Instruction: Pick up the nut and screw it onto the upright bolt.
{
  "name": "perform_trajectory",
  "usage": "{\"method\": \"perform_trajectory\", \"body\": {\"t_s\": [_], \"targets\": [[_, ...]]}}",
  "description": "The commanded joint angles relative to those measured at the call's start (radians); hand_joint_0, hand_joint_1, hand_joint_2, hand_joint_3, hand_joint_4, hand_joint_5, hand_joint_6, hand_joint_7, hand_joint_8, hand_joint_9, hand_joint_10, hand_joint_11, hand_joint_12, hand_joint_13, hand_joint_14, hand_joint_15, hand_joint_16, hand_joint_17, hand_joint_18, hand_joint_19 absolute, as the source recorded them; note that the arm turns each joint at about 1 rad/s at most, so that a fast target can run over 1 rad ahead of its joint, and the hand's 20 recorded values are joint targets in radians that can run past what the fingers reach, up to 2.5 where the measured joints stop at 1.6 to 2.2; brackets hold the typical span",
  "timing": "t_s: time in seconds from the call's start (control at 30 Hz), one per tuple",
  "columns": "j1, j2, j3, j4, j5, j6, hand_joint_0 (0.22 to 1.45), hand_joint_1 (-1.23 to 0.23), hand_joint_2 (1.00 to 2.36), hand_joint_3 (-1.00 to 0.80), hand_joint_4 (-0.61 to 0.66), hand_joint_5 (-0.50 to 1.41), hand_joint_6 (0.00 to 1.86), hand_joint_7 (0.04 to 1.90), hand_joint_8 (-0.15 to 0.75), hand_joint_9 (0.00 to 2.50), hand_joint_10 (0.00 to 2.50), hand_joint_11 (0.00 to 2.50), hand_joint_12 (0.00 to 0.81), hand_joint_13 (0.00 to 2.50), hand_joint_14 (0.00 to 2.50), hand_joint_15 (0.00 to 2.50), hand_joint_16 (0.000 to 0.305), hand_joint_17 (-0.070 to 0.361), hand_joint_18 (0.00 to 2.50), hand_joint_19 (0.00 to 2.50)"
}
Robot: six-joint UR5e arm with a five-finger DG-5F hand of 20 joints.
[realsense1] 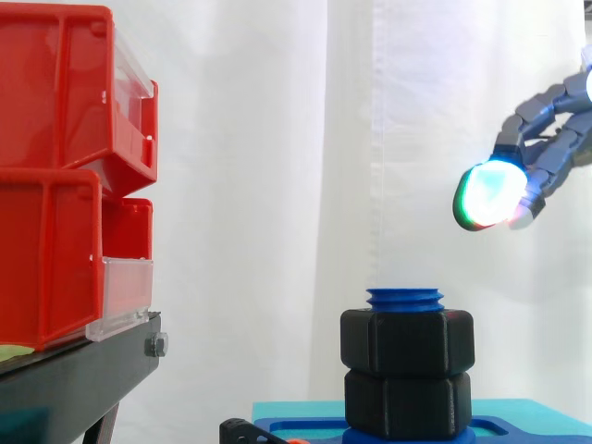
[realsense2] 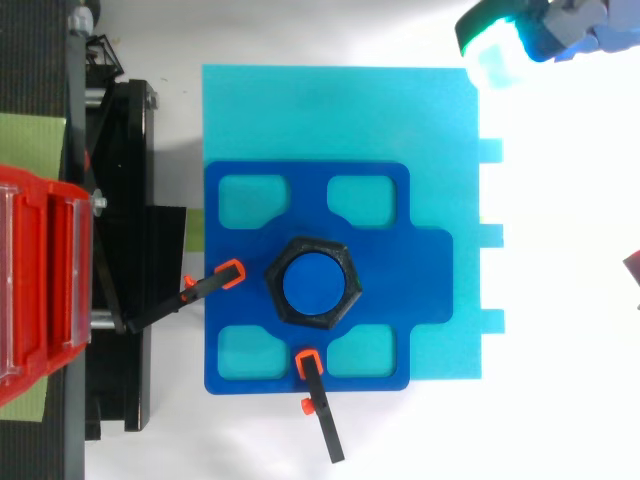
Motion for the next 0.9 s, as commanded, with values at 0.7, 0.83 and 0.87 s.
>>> {"method": "perform_trajectory", "body": {"t_s": [0.7,0.83,0.87], "targets": [[-0.005,0.003,-0.019,0.007,0.049,0.380,0.49,-0.31,1.00,-0.50,0.11,-0.25,0.50,0.70,0.200,0.00,0.00,0.00,0.334,0.00,0.00,0.00,0.043,0.098,0.00,0.00],[-0.004,0.003,-0.019,0.009,0.047,0.385,0.49,-0.31,1.00,-0.50,0.12,-0.25,0.50,0.76,0.194,0.00,0.00,0.00,0.334,0.00,0.00,0.00,0.044,0.098,0.00,0.00],[-0.004,0.003,-0.019,0.009,0.047,0.385,0.49,-0.32,1.00,-0.50,0.12,-0.25,0.50,0.72,0.195,0.00,0.00,0.00,0.334,0.00,0.00,0.00,0.044,0.099,0.00,0.00]]}}
